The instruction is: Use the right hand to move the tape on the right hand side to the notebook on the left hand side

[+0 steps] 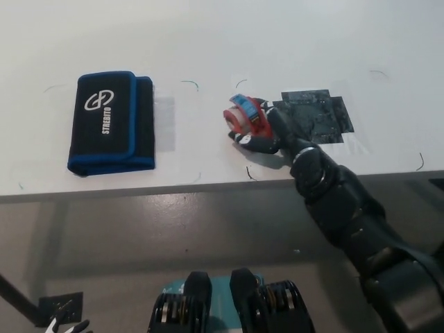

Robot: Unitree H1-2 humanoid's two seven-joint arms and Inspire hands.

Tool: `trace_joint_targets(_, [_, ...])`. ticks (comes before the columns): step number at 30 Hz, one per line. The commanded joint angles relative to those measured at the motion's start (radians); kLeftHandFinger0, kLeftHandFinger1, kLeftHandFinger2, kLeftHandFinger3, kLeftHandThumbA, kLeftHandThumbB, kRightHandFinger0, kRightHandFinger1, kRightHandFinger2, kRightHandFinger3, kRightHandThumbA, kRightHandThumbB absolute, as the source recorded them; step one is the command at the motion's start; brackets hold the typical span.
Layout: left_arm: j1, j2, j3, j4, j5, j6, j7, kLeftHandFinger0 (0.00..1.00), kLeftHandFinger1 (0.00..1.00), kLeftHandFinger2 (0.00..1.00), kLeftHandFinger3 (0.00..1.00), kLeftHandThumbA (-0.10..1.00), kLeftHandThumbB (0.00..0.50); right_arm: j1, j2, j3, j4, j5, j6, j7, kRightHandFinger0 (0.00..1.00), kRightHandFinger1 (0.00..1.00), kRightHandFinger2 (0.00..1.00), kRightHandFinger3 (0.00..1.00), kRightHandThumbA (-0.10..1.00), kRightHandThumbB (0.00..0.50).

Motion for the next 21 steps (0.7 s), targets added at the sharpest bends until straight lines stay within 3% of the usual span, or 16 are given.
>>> trace_joint_targets(1, [0.008,0.019,-0.005,-0.035,-0.011,-0.011,-0.017,0.83,0.82,0.83,1.0,0.8,0.134,-0.038,0.109,0.038,0.019,0.003,-0.056,0.04,1.0,1.0,1.0,1.0,0.84,0.497])
trace_joint_targets(10, [0.003,0.022,-0.008,-0.039,-0.011,-0.001,-0.018,0.83,0.82,0.83,1.0,0.8,0.13,-0.042,0.171,0.106,0.044,-0.033,-0.057,0.023,1.0,1.0,1.0,1.0,0.89,0.5])
trace_joint_targets(21, [0.009,0.021,-0.005,-0.039,-0.008,-0.011,-0.019,0.82,0.82,0.83,1.0,0.8,0.124,-0.045,0.189,0.145,0.032,-0.03,-0.094,0.024,1.0,1.0,1.0,1.0,0.83,0.49])
